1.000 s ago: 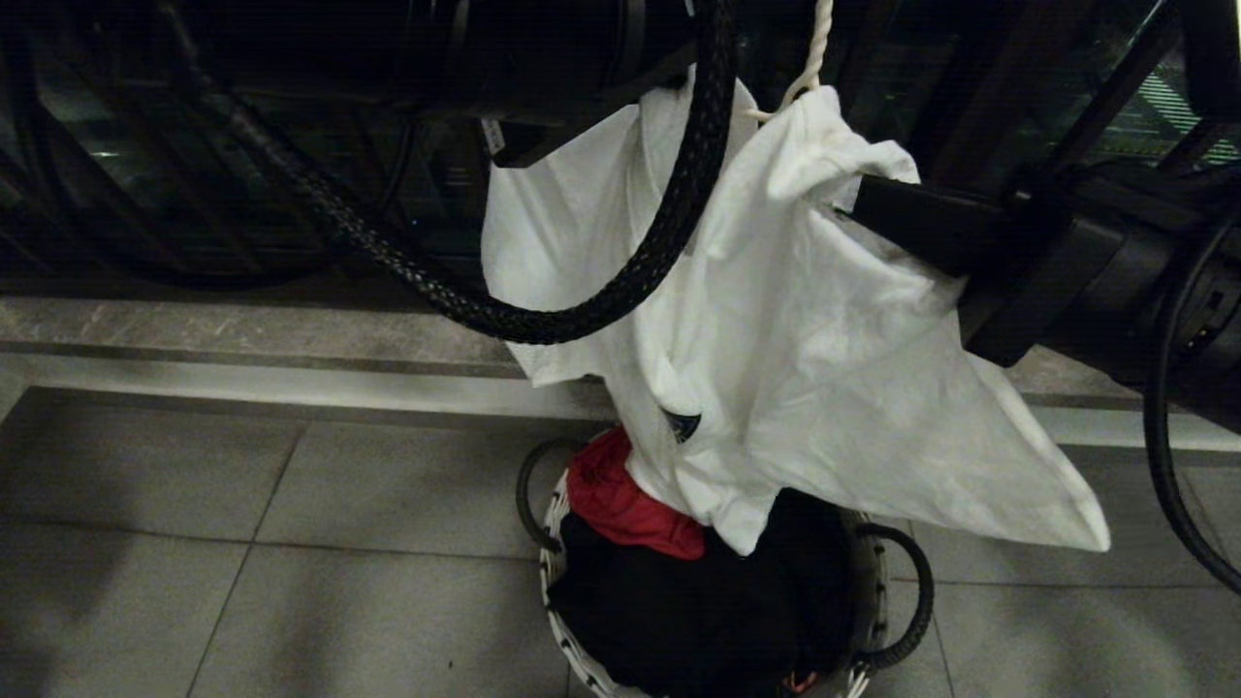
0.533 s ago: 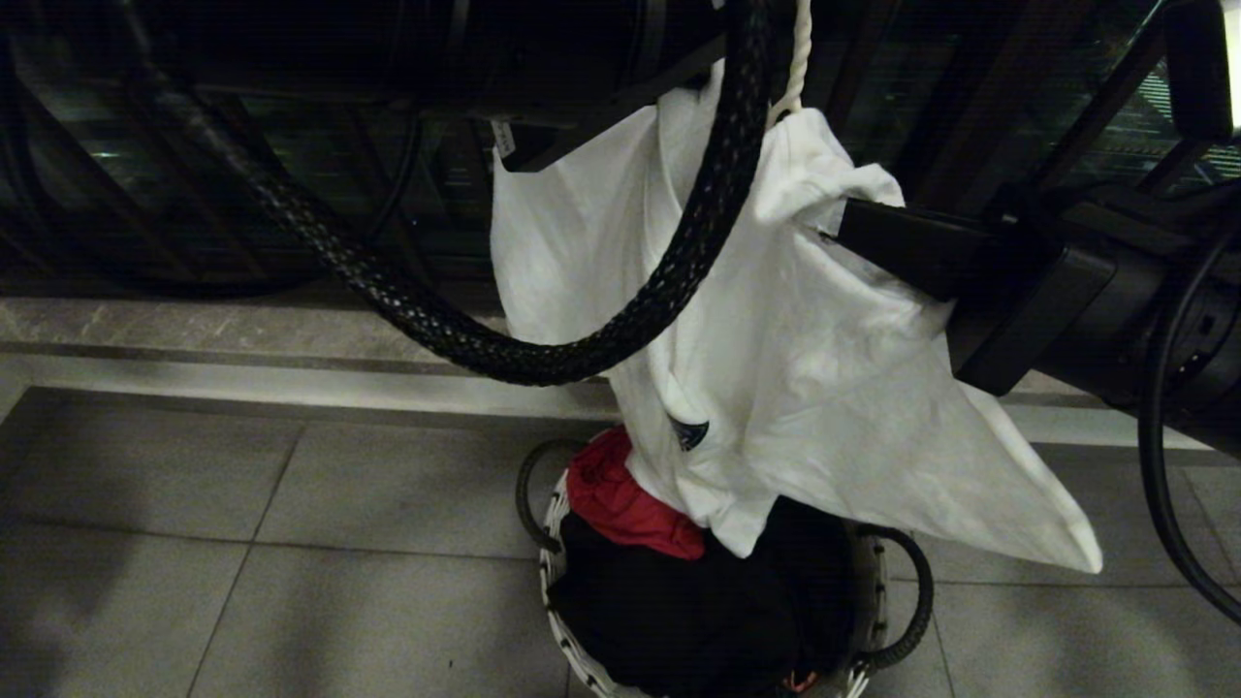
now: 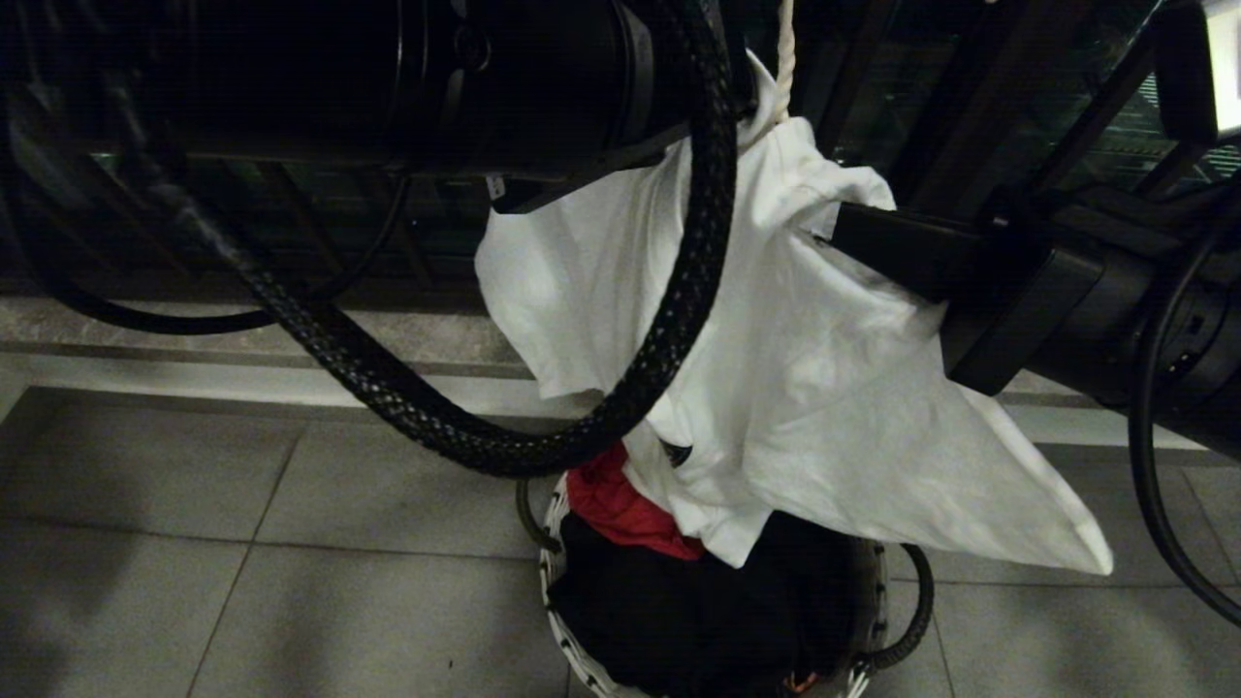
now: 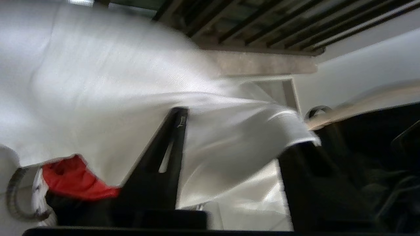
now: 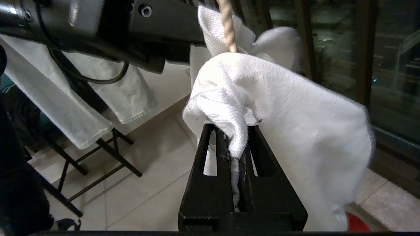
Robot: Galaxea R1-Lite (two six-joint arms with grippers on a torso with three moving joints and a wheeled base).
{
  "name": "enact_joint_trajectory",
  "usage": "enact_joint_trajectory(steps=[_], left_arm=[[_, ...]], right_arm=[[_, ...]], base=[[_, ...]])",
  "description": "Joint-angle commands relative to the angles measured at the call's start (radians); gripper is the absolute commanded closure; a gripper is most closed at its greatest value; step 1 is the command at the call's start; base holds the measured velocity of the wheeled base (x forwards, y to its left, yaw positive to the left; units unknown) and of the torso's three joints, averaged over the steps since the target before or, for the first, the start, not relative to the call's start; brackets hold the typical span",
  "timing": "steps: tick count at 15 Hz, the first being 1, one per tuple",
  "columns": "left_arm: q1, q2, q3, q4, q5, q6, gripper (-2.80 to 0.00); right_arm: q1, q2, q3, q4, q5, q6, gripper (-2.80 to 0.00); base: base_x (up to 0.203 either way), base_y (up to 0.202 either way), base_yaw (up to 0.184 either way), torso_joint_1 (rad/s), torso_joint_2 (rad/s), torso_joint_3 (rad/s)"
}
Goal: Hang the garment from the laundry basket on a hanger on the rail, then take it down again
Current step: Hang the clothes on the clothes rack
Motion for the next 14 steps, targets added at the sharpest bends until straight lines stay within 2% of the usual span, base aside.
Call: enact_joint_trajectory(steps=[1,3,9,14], left_arm=[[0.0,-0.024,0.03,0.017,0.001,-0.002,-2.8],[0.0,-0.037,0.031,0.065,0.002,-0.002,-2.8],[-0.015,-0.113,0.099,0.072,0.002,0.002,-2.8],[-0.016,-0.142,0.111,0.261,0.004,0.004,-2.8]], right_arm=[[0.001,0.001,0.0,-0.005,0.003,0.0,0.0],[0.0,0.003,-0.003,-0.005,0.003,0.0,0.0],[-0.001,0.003,-0.005,-0.005,0.001,0.0,0.0],[-0.004,0.003,-0.006,-0.005,0.0,0.0,0.0]], base=[[0.0,0.0,0.0,0.0,0.0,0.0],[0.0,0.0,0.0,0.0,0.0,0.0],[0.0,0.0,0.0,0.0,0.0,0.0],[0.0,0.0,0.0,0.0,0.0,0.0]])
